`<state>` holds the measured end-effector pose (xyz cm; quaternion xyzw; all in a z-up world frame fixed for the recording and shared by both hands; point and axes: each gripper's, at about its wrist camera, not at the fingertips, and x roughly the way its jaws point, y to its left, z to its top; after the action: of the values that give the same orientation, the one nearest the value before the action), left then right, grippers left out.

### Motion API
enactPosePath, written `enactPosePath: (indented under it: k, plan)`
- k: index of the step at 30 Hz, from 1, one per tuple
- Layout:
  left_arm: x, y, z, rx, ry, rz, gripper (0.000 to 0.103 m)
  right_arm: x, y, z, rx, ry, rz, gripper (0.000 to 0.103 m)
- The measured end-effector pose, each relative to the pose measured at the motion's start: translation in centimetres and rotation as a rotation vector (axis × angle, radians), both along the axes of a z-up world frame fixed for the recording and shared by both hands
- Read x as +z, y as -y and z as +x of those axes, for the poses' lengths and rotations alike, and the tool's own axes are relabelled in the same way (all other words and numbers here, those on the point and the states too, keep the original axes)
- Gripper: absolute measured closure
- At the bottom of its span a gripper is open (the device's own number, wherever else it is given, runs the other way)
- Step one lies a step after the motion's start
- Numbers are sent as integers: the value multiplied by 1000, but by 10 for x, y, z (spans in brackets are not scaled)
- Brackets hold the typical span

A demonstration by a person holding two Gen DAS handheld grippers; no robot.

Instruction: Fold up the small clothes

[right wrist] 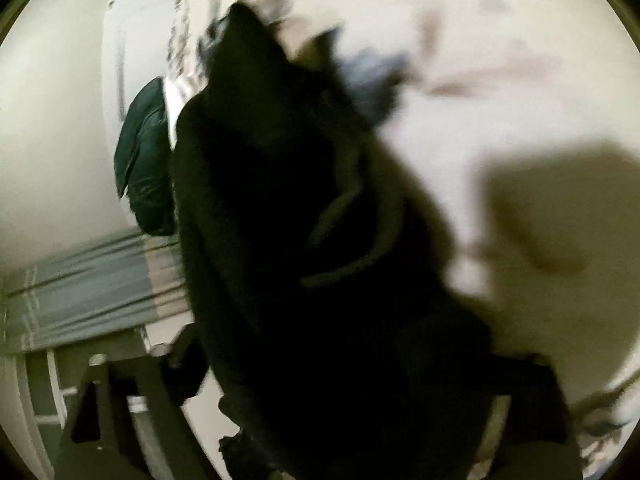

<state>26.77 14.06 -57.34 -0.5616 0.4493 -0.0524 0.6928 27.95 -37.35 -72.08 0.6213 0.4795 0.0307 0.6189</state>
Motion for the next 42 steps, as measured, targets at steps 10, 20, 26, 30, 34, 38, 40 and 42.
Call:
enactPosePath:
  k: [10, 20, 26, 30, 34, 38, 40, 42]
  plan:
    - [-5, -6, 55, 167, 28, 23, 16, -11, -7, 4, -45, 16, 40, 4]
    - [66, -7, 63, 101, 92, 192, 76, 4, -11, -7, -103, -43, -19, 71]
    - [107, -22, 40, 94, 102, 214, 83, 50, -9, -12, -57, -52, -24, 73]
    - [75, -26, 32, 53, 61, 149, 74, 74, -11, -8, 8, -54, -40, 73]
    - [43, -36, -1, 102, 20, 65, 25, 40, -1, -19, 34, -116, -13, 65]
    - [20, -40, -7, 117, 58, -23, 21, 14, 5, -29, 54, -124, -4, 38]
    - [6, -35, 2, 99, 42, -53, 20, 0, 3, -31, 39, -102, 32, 31]
    - [-2, -26, 13, 74, 34, -67, 20, -4, -1, -38, 29, -86, 37, 31]
